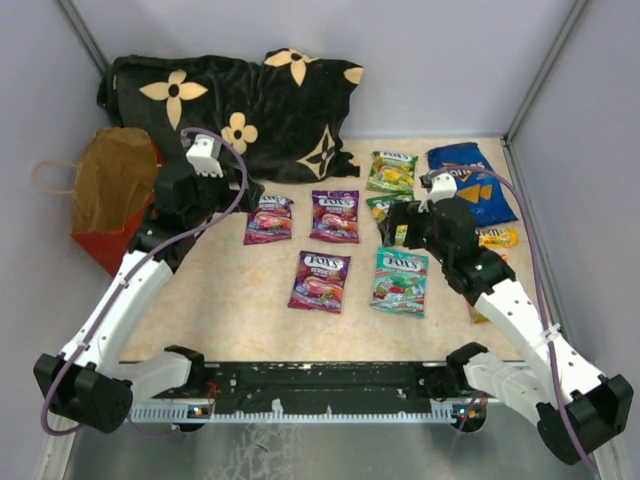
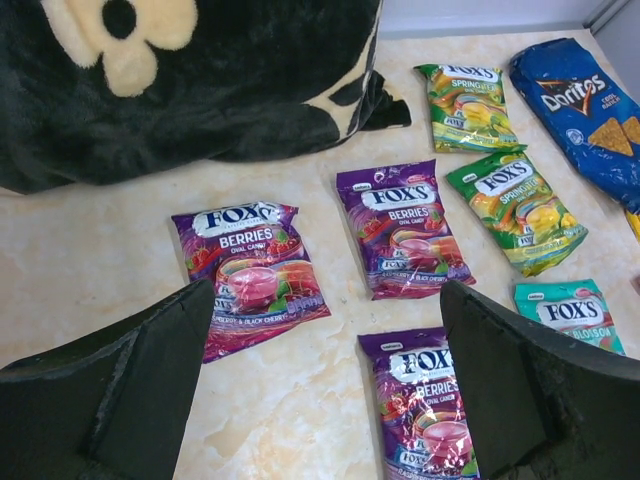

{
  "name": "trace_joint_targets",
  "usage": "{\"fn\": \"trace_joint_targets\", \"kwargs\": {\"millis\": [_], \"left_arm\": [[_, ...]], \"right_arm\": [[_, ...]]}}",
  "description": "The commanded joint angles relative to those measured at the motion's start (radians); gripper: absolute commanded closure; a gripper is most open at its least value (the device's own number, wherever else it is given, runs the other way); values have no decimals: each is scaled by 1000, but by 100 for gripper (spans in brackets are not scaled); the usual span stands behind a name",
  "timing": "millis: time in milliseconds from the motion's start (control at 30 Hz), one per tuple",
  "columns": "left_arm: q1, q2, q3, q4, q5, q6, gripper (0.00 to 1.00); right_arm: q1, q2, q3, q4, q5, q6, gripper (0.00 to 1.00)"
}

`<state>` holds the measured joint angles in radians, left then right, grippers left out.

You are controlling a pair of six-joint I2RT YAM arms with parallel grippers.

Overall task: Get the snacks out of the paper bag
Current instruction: Reset both arms

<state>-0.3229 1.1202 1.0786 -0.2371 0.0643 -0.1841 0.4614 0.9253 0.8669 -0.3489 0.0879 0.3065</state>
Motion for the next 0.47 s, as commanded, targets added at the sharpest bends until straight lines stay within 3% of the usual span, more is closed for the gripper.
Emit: {"fn": "trace_joint_targets", "kwargs": {"millis": [0,433], "left_arm": [[20,-20,-18,-12,31,29,0],[24,-26,-32,-11,21,34,0]], "right_arm": [[-6,-37,-14,79,8,-32,1],[-6,-52,-26,73,57,-20,1]]}}
